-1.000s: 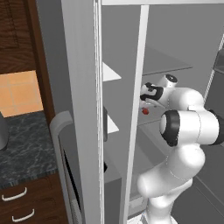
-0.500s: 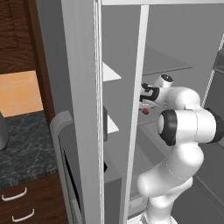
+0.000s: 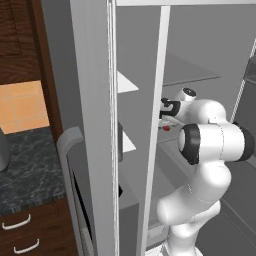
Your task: Take the strawberry from the fridge and place it on top of the pancake, located on the dining counter.
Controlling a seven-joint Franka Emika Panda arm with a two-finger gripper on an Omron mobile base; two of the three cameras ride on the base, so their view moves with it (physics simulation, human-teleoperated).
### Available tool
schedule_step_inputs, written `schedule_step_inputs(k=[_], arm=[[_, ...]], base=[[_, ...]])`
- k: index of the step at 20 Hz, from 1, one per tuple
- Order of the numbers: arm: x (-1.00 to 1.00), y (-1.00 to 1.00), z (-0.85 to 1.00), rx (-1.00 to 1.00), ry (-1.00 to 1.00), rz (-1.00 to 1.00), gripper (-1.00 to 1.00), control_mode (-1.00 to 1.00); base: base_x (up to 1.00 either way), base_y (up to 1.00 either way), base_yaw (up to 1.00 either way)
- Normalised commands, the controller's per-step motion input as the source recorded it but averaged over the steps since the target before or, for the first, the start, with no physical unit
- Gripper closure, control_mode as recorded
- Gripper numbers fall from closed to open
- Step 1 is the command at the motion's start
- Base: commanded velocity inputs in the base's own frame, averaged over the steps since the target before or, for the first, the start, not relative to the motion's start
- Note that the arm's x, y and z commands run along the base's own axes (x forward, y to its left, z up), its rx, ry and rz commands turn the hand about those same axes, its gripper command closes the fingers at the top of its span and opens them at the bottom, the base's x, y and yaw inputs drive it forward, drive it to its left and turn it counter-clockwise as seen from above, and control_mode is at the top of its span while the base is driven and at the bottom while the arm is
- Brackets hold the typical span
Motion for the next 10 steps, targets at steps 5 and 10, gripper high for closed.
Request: schedule_step_inputs(k=[5,10], arm=[[0.0,0.0,-0.22,-0.02,0.01,0.0,-1.0,-1.0],[0.0,0.0,-0.03,0.0,0.0,0.0,-1.0,-1.0]], base=[[0.0,0.0,0.0],[0.0,0.0,0.0]])
